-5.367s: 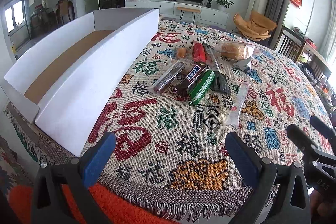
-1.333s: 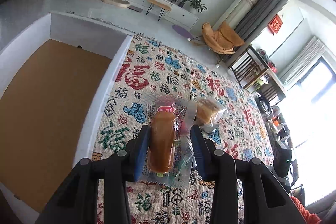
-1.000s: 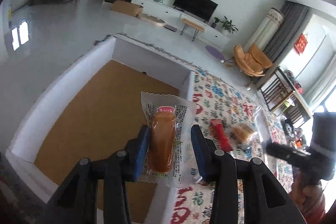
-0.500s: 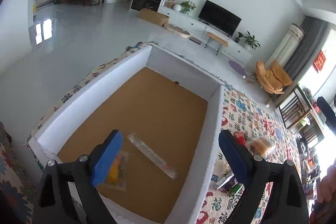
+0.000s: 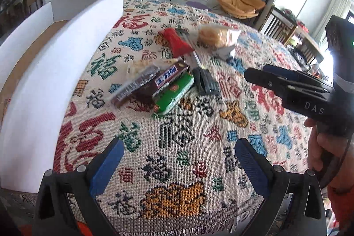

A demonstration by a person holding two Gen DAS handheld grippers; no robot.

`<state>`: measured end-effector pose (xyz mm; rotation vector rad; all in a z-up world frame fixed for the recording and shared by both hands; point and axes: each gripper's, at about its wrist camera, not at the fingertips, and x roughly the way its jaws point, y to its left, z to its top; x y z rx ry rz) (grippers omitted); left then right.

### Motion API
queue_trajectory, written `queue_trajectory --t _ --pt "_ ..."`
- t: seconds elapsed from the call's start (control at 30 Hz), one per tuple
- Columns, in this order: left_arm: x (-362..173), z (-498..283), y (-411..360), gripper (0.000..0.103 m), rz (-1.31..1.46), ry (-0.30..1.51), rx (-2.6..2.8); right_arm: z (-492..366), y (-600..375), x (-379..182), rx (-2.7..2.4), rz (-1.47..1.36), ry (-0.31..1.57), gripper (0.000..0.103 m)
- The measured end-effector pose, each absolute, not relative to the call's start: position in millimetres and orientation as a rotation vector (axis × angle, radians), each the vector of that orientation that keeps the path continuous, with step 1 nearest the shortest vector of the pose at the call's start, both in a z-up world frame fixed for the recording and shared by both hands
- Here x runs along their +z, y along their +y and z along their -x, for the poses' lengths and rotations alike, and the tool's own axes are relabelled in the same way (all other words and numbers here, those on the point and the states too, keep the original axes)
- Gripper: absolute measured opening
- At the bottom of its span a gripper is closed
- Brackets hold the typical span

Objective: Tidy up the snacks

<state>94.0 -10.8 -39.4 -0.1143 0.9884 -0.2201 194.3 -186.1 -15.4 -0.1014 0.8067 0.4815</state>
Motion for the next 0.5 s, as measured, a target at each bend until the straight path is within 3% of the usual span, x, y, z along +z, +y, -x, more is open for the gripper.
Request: queue_trajectory --t 0.2,0.5 --pt "-69.8 -100.9 -28.3 0.100 -0.010 0.985 -0.157 -176.2 -233.9 -78.0 0.308 0.088 0.880 0.069" --pt "-87.3 -102.2 -34.5 0.100 -0.071 0.996 -0.136 -168.1 -242.7 -101.7 0.230 0.102 0.850 0.071"
